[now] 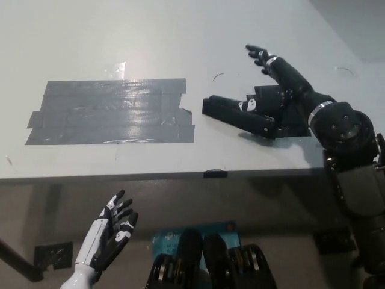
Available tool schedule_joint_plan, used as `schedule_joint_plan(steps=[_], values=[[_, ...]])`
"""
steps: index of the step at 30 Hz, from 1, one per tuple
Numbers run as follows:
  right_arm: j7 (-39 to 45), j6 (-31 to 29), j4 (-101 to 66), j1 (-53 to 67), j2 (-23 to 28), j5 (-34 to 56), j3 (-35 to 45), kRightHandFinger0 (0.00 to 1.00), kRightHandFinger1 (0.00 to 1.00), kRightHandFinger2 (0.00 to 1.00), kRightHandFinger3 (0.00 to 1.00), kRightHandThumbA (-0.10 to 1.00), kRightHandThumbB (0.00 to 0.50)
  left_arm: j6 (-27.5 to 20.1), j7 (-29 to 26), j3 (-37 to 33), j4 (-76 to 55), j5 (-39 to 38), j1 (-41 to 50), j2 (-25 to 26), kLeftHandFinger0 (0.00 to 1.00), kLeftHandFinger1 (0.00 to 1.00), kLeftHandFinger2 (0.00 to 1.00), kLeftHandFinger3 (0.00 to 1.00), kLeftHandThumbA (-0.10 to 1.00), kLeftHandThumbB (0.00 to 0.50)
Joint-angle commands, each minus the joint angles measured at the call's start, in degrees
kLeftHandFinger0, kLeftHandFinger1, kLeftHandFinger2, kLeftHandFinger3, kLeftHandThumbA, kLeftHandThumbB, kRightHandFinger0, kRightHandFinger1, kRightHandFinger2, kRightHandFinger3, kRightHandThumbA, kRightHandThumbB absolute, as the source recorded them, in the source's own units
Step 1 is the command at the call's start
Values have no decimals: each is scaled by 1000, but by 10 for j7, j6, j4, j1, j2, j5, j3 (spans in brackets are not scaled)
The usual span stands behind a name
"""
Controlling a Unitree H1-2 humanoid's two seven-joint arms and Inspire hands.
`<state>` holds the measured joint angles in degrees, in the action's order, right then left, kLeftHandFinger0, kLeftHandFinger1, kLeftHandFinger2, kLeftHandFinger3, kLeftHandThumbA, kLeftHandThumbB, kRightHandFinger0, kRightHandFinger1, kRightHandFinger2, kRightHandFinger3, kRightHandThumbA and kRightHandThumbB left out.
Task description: A person hands a stapler to the robot and the robot grabs it with its right hand and places it on the desk infront of it
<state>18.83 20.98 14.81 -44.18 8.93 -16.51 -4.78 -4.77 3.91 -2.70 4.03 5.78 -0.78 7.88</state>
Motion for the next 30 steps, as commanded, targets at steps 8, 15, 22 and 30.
schedule_joint_plan(steps=[8,15,22,30], values=[[-47,-32,-130,-12,20,13,22,1000,1000,1000,1000,1000,408,-1,4,-1,-21,3,-2,5,807,869,915,1000,705,397],[-29,20,-363,30,26,82,80,1000,1000,1000,1000,1000,385,-10,2,-1,-14,-1,-5,-1,787,879,920,1000,813,413],[-36,-6,-570,225,-15,147,73,1000,1000,1000,1000,1000,306,-36,12,-1,-6,-25,17,-5,890,987,1000,1000,1000,465],[-64,-134,-466,460,-86,147,30,1000,1000,1000,1000,1000,224,-58,21,-1,13,-44,27,-8,1000,1000,1000,1000,1000,500]])
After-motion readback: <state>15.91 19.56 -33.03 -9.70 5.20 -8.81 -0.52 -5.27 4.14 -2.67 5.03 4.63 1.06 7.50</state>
